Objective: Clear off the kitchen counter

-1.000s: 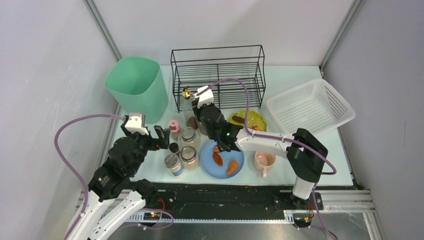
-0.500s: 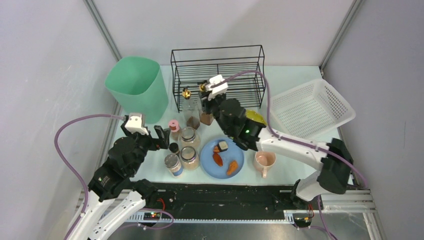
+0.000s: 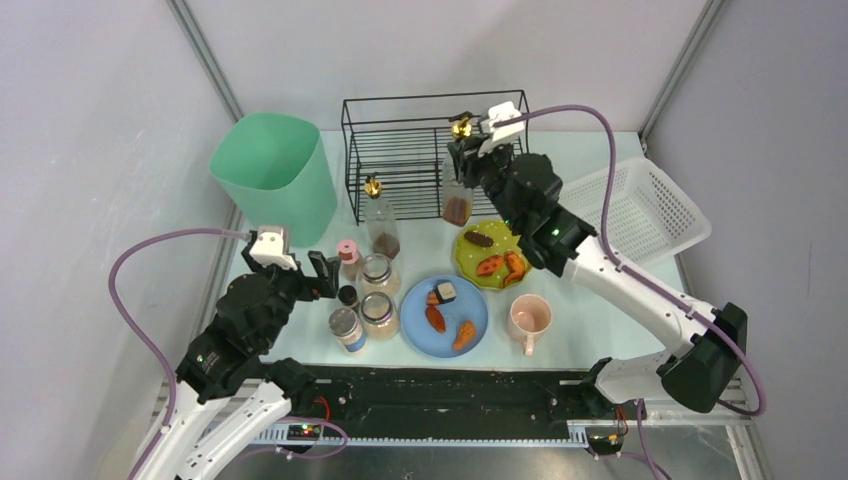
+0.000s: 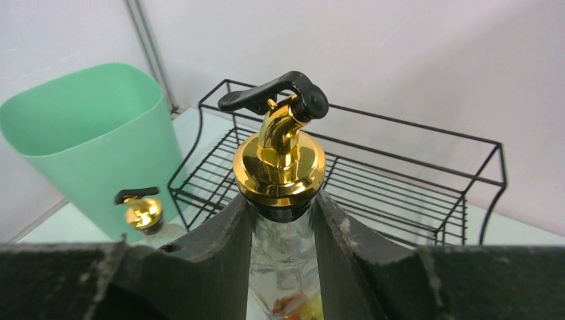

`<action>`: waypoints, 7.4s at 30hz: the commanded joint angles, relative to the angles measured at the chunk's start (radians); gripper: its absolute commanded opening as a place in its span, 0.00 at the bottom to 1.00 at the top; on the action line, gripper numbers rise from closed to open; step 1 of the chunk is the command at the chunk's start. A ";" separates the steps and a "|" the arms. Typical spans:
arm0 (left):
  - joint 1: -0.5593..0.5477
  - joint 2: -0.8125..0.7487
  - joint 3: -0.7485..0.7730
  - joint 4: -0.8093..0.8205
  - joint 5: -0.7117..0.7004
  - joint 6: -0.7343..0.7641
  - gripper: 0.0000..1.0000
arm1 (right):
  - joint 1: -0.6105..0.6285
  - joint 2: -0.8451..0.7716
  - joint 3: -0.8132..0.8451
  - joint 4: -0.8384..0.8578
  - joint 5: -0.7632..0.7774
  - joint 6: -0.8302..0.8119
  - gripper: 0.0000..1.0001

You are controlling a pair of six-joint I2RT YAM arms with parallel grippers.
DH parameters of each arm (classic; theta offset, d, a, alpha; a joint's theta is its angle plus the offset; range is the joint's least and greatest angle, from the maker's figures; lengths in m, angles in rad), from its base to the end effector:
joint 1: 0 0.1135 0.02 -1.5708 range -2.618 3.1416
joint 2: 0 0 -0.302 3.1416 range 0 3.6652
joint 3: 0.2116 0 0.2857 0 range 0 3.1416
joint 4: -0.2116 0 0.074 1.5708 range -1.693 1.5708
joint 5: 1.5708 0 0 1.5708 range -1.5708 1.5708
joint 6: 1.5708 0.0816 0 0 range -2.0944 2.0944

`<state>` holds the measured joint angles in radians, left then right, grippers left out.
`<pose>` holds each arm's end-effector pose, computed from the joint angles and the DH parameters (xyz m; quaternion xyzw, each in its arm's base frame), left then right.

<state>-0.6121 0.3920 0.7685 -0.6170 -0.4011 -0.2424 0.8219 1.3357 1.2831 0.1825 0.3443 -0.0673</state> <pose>0.1193 -0.0449 0.3519 0.0209 0.7805 -0.1080 0.6154 0.2798 0.2605 0.4720 -0.1633 0.6422 0.1677 0.7300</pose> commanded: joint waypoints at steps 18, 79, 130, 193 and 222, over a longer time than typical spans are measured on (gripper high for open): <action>0.016 0.006 0.003 0.009 -0.005 0.023 0.98 | -0.328 0.179 0.256 0.416 -0.496 -0.062 0.00; 0.052 0.060 0.001 0.010 0.009 0.029 0.98 | -0.581 0.774 0.804 0.621 -0.850 0.205 0.00; 0.075 0.056 0.006 0.010 0.057 0.028 0.98 | -0.658 0.680 0.546 0.491 -0.763 0.142 0.63; 0.101 -0.079 0.003 0.012 0.046 0.011 0.98 | 0.085 0.452 -0.148 0.736 -0.254 -0.015 0.70; 0.138 -0.046 0.005 0.014 0.092 0.009 0.98 | 0.092 0.661 0.012 0.833 -0.212 0.028 0.64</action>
<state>-0.4862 0.3347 0.7681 -0.6170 -0.3283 -0.2352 0.9089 1.9766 1.2469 0.9699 0.1234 -0.0498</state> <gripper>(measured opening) 0.984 0.654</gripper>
